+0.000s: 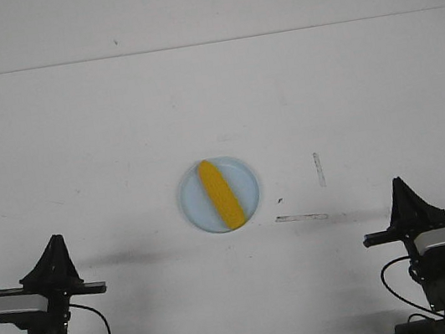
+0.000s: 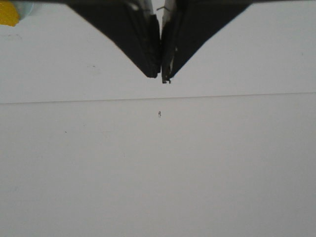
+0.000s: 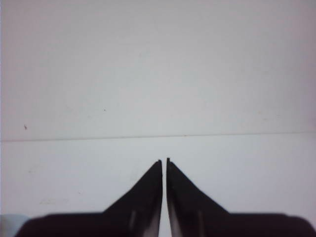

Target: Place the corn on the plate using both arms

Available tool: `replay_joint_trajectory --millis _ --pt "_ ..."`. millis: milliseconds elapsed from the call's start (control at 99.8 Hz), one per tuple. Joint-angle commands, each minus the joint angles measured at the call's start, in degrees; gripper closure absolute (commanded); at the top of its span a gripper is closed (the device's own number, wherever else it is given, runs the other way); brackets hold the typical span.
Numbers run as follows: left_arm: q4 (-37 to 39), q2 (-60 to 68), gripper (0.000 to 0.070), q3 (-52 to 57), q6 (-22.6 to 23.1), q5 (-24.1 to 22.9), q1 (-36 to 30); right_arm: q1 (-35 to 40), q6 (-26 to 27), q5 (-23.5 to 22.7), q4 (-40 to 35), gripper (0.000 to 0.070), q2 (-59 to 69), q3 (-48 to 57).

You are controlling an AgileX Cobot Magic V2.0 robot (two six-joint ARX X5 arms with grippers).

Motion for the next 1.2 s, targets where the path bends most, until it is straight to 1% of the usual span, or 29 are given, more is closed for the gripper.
replay_joint_trajectory --millis 0,361,461,661,1012,1082,1193 --pt "0.9 -0.1 0.0699 0.4 0.5 -0.2 0.0 0.1 -0.3 0.0 0.8 0.0687 -0.2 0.3" --pt "0.6 -0.4 0.0699 -0.1 0.5 -0.4 0.1 0.1 -0.3 0.0 0.7 0.0687 -0.2 0.3" --pt "2.2 -0.3 0.0699 -1.8 0.3 -0.4 0.3 0.1 -0.3 0.0 0.7 0.0687 -0.2 0.3" --pt "7.0 -1.9 0.0699 -9.2 0.1 -0.3 1.0 0.1 -0.3 0.0 0.7 0.0687 -0.2 0.3" --pt "7.3 -5.5 0.0699 -18.3 0.1 -0.3 1.1 0.1 -0.3 0.0 0.7 0.0687 -0.2 0.3" --pt "5.2 -5.5 0.0699 -18.3 0.1 0.0 1.1 0.1 -0.3 0.0 0.8 0.0687 -0.2 0.3" --pt "4.8 -5.5 0.0699 -18.3 0.1 0.0 1.1 0.1 -0.3 0.0 0.7 0.0687 -0.2 0.3"
